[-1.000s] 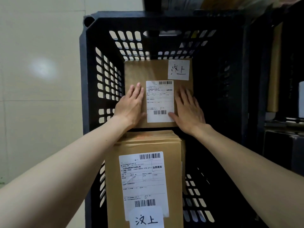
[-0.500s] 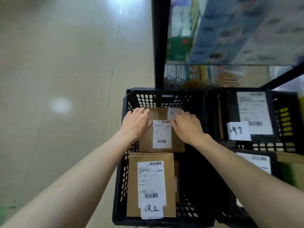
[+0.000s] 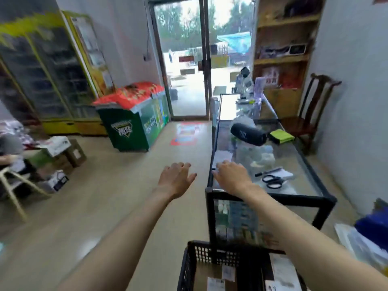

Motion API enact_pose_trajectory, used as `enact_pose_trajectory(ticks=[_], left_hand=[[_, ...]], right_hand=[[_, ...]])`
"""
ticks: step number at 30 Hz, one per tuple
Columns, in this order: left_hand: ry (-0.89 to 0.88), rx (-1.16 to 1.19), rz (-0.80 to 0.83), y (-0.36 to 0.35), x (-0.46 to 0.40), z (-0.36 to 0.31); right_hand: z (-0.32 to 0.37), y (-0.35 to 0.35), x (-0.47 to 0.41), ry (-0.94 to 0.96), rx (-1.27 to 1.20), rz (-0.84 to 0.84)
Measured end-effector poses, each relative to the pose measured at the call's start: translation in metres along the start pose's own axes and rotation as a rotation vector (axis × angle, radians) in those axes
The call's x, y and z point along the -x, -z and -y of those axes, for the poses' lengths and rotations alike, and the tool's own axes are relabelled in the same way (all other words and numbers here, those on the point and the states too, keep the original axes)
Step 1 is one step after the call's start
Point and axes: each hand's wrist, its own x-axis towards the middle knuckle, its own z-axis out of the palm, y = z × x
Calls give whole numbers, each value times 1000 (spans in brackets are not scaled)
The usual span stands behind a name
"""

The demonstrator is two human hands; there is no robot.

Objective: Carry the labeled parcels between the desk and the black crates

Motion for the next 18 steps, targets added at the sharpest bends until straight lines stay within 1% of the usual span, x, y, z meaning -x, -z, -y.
enact_pose_trajectory(ticks=[4,7,11,13,18], left_hand=[[65,-10,-28,87,7,0],[103,-17,-100,130,18,4],[170,-20,-171,161,46,20],[209,-31,-186,168,68,31],[389,-40,-208,187,142,81]], right_hand=[[-2,94,0,70,16,-56],[-1,136,-3,129,85,-86],[15,157,-6,190,50,-208],[36,161,-6,238,36,-214],[126,167,-5,448,-26,-249]])
